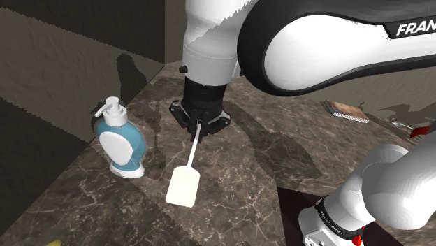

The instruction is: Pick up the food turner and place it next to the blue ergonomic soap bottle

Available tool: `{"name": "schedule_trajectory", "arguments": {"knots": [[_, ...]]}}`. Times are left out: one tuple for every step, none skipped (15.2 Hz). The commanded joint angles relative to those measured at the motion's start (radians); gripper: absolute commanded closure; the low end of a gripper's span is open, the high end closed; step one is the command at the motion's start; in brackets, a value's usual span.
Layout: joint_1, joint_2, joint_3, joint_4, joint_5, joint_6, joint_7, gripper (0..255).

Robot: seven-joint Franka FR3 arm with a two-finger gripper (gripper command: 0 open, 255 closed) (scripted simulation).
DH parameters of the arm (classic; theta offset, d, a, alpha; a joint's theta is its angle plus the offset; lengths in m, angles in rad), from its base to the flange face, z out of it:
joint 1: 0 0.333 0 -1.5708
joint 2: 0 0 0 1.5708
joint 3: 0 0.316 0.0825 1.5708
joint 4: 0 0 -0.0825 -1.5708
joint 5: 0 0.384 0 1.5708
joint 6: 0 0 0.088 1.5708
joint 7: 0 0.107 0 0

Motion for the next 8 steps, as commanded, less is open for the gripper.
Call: {"name": "schedule_trajectory", "arguments": {"knots": [[0.0,0.009,0.003,-0.02,-0.004,0.028,0.004,255],[0.0,0.012,0.004,-0.031,-0.005,0.042,0.005,255],[0.0,0.016,0.006,-0.041,-0.007,0.055,0.008,255],[0.0,0.019,0.007,-0.051,-0.009,0.068,0.01,255],[0.0,0.023,0.009,-0.061,-0.011,0.082,0.012,255],[0.0,0.028,0.011,-0.071,-0.013,0.095,0.014,255],[0.0,0.032,0.012,-0.08,-0.015,0.109,0.017,255],[0.0,0.037,0.014,-0.09,-0.018,0.123,0.02,255]]}}
